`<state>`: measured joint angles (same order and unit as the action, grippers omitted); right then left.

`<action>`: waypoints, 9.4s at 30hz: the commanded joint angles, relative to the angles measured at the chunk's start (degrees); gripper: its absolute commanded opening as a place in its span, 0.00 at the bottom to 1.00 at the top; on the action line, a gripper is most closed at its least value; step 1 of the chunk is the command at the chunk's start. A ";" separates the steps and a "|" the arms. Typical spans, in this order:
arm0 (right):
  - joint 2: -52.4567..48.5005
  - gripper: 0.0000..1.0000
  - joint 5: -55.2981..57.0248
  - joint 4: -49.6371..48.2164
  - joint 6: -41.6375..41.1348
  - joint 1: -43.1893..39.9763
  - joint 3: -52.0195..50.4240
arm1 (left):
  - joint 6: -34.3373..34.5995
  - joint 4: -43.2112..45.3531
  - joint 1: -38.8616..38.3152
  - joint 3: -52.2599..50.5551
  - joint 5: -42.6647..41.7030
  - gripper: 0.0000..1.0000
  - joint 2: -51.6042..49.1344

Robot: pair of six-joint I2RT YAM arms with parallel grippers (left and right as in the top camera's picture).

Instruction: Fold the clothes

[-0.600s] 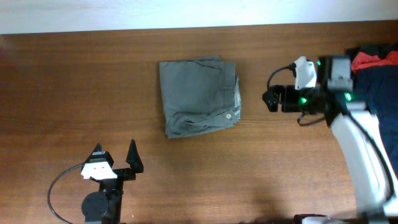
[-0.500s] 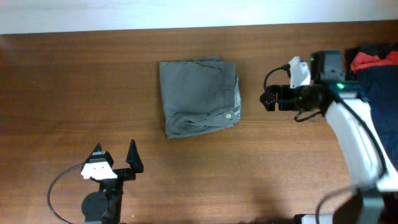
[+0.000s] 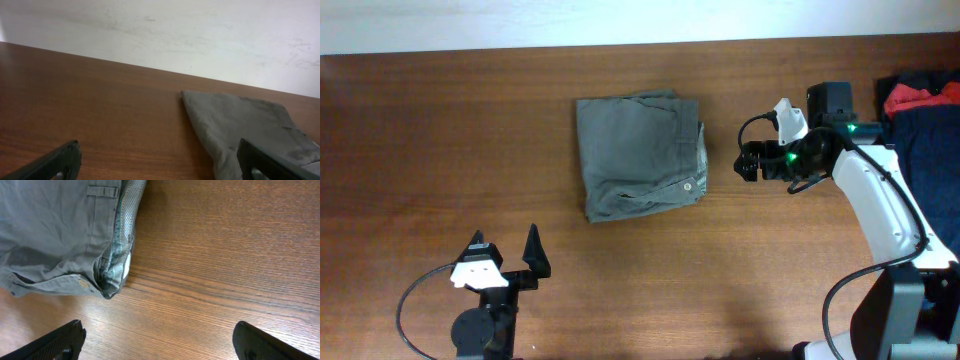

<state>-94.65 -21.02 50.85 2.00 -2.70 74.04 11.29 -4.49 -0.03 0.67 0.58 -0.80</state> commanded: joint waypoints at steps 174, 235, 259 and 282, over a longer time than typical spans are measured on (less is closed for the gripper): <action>-42.84 0.05 6.67 22.29 -20.20 18.64 76.56 | -1.14 -0.26 -0.07 -0.15 -0.83 0.99 0.39; -2.45 0.70 14.21 46.47 -6.40 11.67 57.40 | -16.68 -20.59 0.92 65.61 -3.80 0.03 -100.45; -2.45 0.66 14.21 46.49 -5.66 11.67 57.40 | -13.49 -0.83 6.23 75.17 -2.93 0.03 -129.24; -2.45 0.72 28.85 45.57 -13.51 10.84 57.40 | -9.16 -15.15 9.55 96.94 1.79 0.86 -131.67</action>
<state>-97.71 2.37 96.86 -9.02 8.64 131.66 1.74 -17.45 9.34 96.12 -0.58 -132.18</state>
